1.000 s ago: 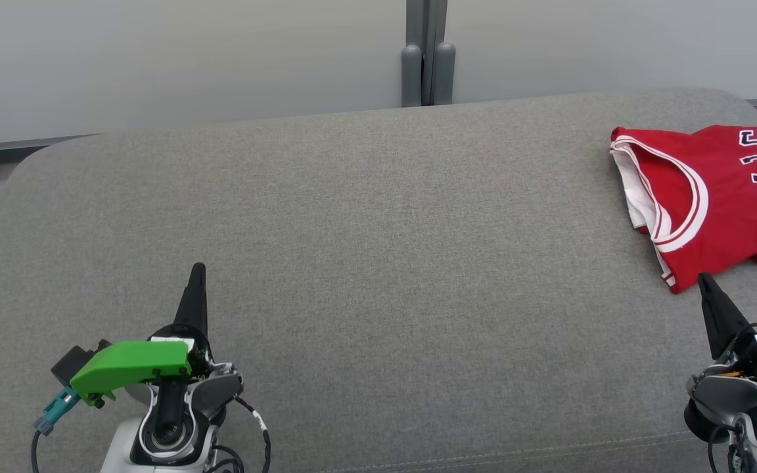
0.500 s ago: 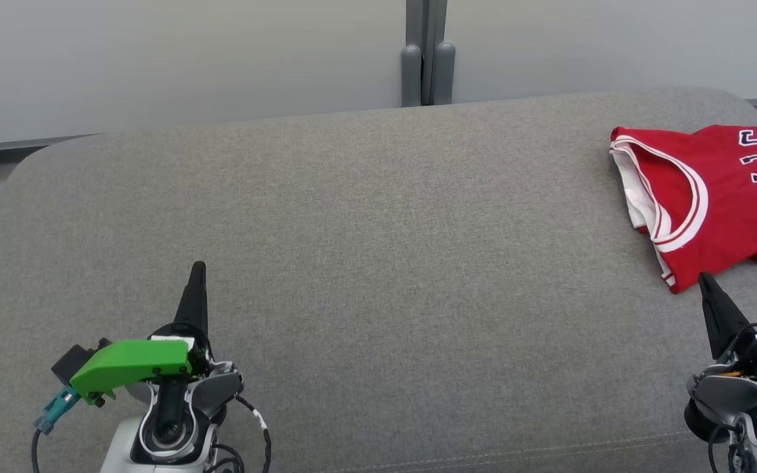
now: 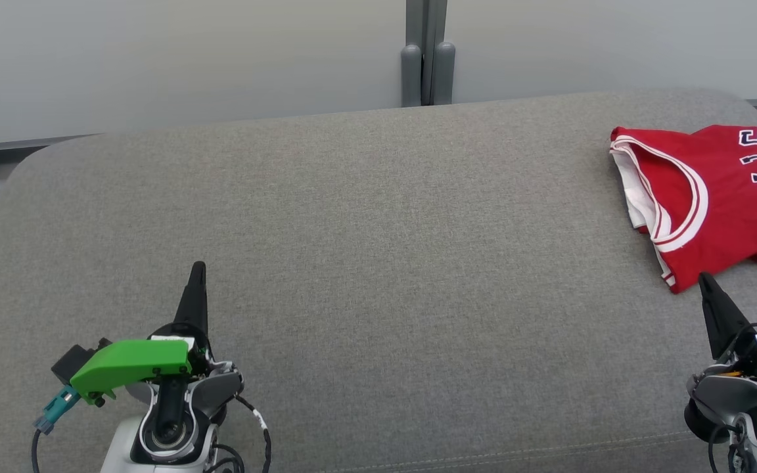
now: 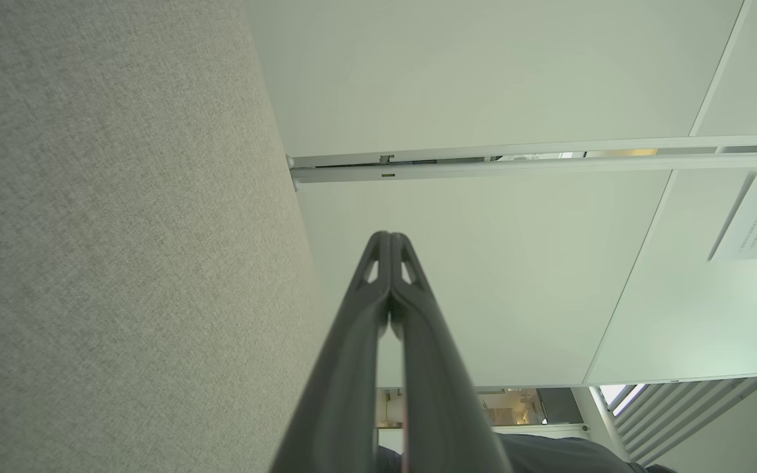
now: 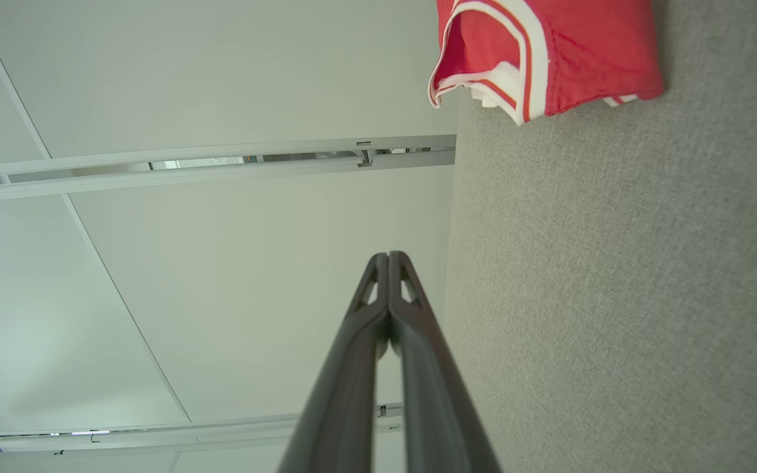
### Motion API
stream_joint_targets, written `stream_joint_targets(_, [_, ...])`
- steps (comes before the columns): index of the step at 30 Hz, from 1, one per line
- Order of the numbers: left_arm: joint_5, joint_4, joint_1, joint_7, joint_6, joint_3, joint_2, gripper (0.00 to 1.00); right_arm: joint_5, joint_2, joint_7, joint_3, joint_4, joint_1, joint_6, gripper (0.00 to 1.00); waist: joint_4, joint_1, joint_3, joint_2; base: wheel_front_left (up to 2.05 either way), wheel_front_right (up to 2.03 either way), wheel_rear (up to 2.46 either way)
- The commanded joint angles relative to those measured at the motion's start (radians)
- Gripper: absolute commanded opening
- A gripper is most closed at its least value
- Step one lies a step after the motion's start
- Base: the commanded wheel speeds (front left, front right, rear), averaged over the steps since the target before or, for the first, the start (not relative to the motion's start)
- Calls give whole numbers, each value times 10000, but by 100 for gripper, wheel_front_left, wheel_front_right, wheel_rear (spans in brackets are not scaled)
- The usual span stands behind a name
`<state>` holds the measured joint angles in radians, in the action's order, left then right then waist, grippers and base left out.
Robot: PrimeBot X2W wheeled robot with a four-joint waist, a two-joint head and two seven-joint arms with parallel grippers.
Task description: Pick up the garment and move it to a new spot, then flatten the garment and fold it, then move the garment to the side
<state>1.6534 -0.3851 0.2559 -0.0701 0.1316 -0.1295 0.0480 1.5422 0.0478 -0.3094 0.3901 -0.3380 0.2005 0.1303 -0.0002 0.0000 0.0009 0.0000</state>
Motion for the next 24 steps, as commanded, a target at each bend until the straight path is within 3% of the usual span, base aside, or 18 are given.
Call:
stream_joint_targets(1, [109, 21, 100, 49, 29, 35, 3, 0, 64, 45, -24, 11, -9, 87, 7, 0, 0, 0, 0, 0, 0, 0, 0])
stream_joint_targets(24, [110, 25, 98, 48, 29, 34, 3, 0, 61, 45, -23, 9, -9, 87, 7, 0, 0, 0, 0, 0, 0, 0, 0])
